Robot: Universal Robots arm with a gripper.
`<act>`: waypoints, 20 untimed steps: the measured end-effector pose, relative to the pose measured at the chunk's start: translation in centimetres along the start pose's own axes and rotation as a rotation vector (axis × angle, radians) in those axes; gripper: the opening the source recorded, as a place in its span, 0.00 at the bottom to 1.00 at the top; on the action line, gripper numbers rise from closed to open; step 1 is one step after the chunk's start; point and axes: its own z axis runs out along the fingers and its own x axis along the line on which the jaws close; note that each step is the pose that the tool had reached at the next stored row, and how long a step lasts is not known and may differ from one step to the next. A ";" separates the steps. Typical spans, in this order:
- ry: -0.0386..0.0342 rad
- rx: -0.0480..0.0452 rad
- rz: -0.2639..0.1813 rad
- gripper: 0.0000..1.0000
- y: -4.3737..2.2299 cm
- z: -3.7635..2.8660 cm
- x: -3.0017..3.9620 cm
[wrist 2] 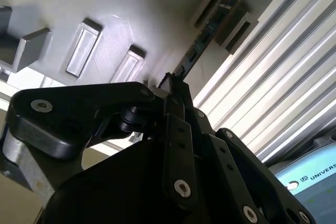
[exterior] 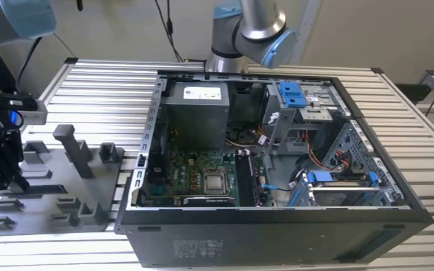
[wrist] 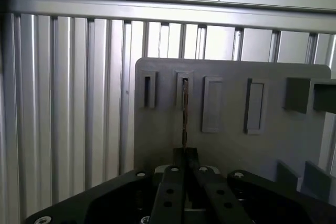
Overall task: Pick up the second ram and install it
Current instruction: 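Pick up the second ram and move it above second insertion slot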
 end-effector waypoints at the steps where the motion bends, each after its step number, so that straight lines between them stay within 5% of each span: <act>1: 0.0000 0.0000 0.000 0.13 0.00 -0.13 0.00; 20: -0.0001 0.0002 0.000 0.13 -0.05 -2.32 0.04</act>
